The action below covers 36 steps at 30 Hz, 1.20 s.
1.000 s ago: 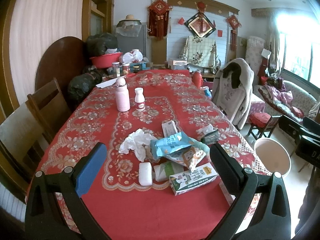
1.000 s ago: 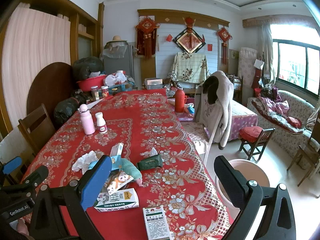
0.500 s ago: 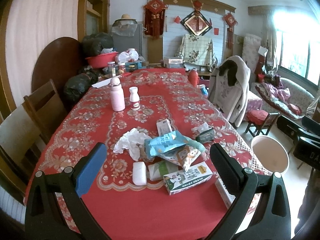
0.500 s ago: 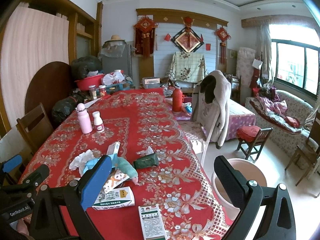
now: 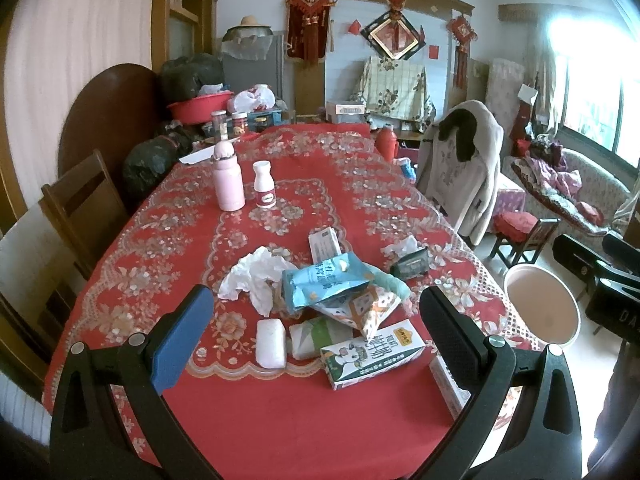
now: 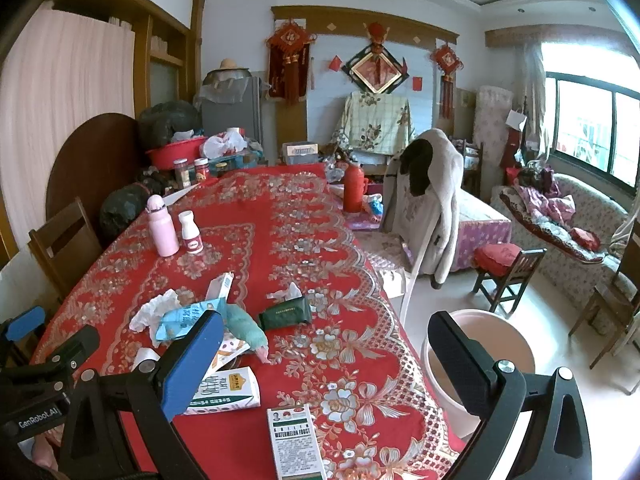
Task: Collect trash
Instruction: 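Grasp the white medicine box with the right tool while the left tool grasps the white soap bar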
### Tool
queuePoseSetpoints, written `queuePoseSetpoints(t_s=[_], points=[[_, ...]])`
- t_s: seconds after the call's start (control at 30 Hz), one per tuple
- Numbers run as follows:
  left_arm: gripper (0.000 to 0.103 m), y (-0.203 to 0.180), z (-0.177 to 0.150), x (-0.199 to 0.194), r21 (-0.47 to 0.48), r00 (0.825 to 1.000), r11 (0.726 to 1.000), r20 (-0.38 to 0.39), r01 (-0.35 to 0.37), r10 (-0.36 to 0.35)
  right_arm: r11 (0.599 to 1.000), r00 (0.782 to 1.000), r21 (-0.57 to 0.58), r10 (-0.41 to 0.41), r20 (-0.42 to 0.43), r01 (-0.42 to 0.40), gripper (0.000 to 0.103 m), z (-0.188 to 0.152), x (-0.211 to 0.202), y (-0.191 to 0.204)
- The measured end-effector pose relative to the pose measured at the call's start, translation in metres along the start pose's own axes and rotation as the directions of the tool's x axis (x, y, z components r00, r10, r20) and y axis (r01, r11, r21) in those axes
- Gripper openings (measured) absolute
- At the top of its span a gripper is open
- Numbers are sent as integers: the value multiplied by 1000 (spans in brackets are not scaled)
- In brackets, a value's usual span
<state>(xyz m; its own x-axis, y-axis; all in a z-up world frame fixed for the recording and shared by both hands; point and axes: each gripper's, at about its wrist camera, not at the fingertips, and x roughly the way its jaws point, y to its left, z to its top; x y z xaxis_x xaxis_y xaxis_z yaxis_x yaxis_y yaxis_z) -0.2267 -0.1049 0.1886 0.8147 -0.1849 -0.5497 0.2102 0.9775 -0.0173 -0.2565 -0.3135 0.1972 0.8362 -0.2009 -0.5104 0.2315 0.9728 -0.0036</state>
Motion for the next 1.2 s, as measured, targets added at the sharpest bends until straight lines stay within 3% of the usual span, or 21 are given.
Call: queuePoseSetpoints(t_s=[0.6,0.9,1.03,1.2], points=[[102,8,-3,44,-28,994,998,-92,-55,52,998,993,-38,38,-108,-43,101,-2,50,4],[102,19,-8,65,-36,988,998,-144,-59,54,992,979,-106,42,-197,-64,101,-10,82,11],[102,26,-15,72,-19,984,999,-173,-39,35,989,960,-99,84,-267,-114,101,-17,98,9],[102,35,-26,80,-12,973,1000,-229,-8,5,984,917,-81,115,-382,-157,101,-34,121,2]])
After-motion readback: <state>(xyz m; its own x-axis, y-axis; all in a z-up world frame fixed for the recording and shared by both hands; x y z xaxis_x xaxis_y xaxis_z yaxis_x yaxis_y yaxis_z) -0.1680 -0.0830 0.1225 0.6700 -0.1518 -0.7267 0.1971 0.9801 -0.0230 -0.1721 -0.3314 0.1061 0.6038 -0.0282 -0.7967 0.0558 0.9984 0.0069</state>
